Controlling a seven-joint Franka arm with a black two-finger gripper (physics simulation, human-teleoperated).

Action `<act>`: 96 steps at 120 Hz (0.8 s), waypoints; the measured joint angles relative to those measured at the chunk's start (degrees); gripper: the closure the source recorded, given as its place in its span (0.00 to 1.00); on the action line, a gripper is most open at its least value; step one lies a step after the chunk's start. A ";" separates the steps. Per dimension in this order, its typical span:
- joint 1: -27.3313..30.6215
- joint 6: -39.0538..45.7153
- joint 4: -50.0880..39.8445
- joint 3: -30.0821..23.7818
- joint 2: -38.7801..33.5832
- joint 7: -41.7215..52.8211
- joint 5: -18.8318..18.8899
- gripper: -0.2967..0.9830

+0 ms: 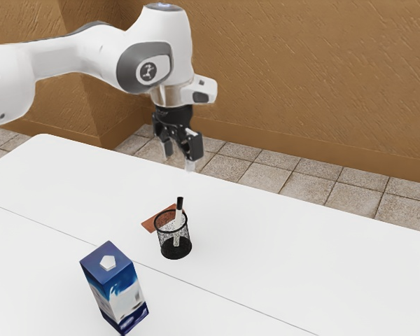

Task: Take the marker out of the pen holder and place it to the left of the pen holder.

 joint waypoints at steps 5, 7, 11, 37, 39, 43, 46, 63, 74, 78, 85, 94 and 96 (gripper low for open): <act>0.07 0.01 0.03 0.01 -0.27 -0.02 0.07 0.30; 0.09 0.01 0.04 0.01 -0.29 -0.02 0.10 0.30; 0.06 0.04 0.02 0.10 0.09 -0.04 0.17 0.29; 0.62 1.29 0.06 3.65 8.71 -0.21 -0.04 0.25; 0.63 1.37 0.06 3.81 8.92 -0.22 -0.07 0.25; 0.63 1.52 0.06 4.01 9.41 -0.27 -0.16 0.25; 0.59 1.61 0.06 4.09 9.83 -0.35 -0.21 0.25; 0.92 1.97 0.14 4.17 12.43 -0.67 -0.37 0.29; 1.07 2.11 0.18 4.15 13.67 -0.83 -0.34 0.34; 1.09 2.14 0.25 4.15 14.09 -0.89 -0.31 0.37; 1.10 2.21 0.81 4.15 14.88 -0.98 -0.26 0.40; 1.16 2.28 1.87 4.15 15.72 -1.08 -0.20 0.44; 1.24 2.31 2.06 4.15 15.87 -1.10 -0.19 0.44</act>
